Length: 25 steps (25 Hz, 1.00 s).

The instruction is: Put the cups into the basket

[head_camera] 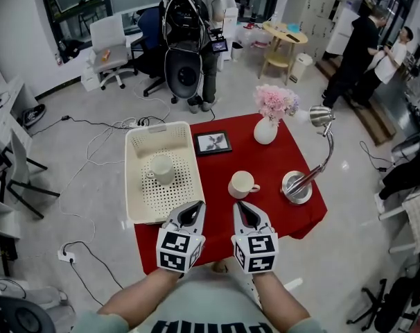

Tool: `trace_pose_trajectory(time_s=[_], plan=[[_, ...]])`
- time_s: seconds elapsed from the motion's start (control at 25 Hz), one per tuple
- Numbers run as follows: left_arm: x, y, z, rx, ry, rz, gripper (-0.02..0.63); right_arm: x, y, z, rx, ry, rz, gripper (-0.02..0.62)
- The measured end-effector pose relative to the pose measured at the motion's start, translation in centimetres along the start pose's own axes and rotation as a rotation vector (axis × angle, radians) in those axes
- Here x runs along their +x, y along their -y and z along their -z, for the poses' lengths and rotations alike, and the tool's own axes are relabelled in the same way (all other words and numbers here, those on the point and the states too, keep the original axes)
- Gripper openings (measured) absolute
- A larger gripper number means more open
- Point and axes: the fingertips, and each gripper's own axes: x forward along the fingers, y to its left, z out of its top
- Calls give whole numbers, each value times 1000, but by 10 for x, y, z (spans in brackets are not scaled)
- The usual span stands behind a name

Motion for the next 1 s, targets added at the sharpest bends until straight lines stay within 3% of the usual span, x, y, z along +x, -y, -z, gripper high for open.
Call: trace_pose_trajectory(time_s=[1.0], plan=[[14, 4, -2, 32, -16, 19, 3, 11, 14, 10, 2, -28, 22, 21]])
